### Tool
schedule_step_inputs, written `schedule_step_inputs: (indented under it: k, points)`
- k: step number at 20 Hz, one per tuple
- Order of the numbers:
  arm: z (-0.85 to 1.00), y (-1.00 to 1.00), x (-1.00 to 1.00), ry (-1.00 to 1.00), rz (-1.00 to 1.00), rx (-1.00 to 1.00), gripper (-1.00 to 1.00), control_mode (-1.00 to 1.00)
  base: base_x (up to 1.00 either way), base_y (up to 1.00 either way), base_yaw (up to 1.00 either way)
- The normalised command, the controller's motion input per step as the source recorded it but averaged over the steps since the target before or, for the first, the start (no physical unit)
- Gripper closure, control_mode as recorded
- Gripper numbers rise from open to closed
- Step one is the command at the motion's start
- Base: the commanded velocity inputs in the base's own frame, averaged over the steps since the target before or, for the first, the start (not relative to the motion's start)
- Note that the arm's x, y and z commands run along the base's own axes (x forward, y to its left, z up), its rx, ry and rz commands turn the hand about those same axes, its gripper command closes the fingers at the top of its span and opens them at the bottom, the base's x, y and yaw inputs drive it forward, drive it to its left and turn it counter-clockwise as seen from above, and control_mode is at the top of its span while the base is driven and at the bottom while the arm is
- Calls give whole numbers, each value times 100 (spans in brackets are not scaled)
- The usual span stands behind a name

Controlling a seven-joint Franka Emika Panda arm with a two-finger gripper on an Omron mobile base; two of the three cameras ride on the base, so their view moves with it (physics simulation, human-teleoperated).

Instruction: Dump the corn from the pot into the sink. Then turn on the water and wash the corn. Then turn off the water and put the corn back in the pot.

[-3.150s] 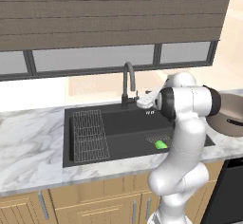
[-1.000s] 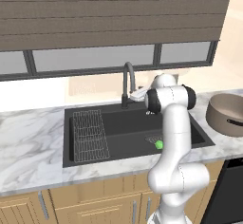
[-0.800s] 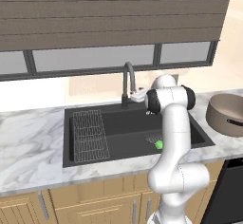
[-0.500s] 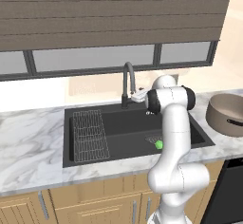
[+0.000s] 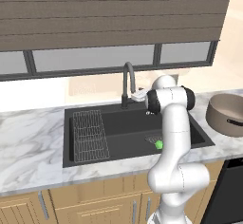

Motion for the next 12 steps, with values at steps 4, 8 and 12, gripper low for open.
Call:
schedule_step_inputs:
  k: [4,8,12]
  points:
    - [-21,-4,0,0,0,8,100,-100,0,0,0]
    - [-21,-31,0,4,-7,12,100,-100,0,0,0]
    - [-29,-53,0,14,-23,12,100,-100,0,0,0]
